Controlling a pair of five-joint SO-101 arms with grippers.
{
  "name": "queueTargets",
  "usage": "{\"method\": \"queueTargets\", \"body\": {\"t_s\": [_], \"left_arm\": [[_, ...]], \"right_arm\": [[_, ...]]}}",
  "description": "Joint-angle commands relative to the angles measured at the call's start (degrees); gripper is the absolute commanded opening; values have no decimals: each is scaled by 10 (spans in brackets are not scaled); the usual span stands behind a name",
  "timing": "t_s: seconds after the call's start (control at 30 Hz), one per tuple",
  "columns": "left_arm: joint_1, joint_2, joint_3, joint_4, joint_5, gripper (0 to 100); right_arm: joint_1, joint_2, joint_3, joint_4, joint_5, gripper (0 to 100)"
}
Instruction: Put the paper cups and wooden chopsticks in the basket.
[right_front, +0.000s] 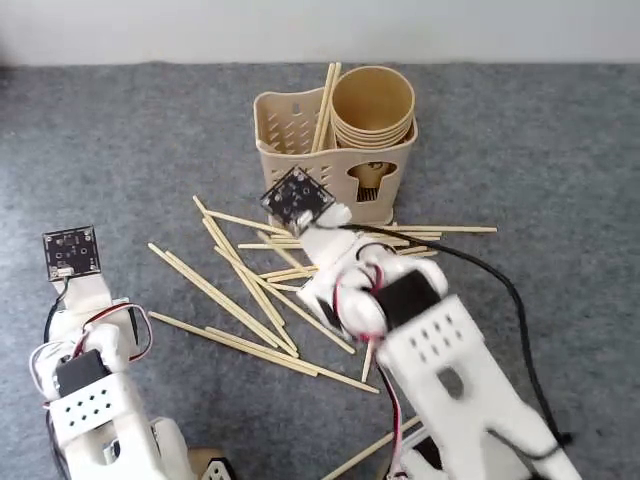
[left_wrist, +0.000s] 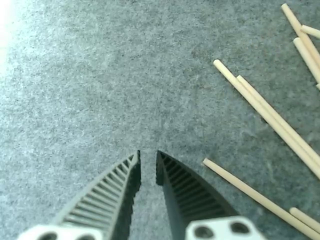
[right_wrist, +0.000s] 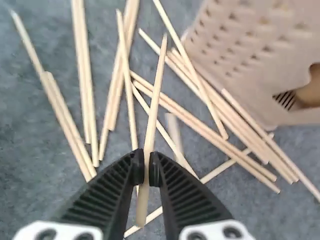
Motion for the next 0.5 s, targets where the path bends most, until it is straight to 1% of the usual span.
{"method": "queueTargets", "body": {"t_s": [0.0,0.23,0.37,0.4,0.47], "left_arm": [[5,-14,-4,-12,1,59],[5,-14,-4,-12,1,59],[5,-14,-4,-12,1,59],[5,-14,-4,-12,1,59],[5,-14,-4,-12,1,59]], "right_arm": [[-14,-71,-7,7,0,8],[-14,-129,-10,0,0,8],[-14,-128,4,0,-1,8],[-13,-124,14,-1,-6,9],[-13,-111,45,-6,-41,9]]}}
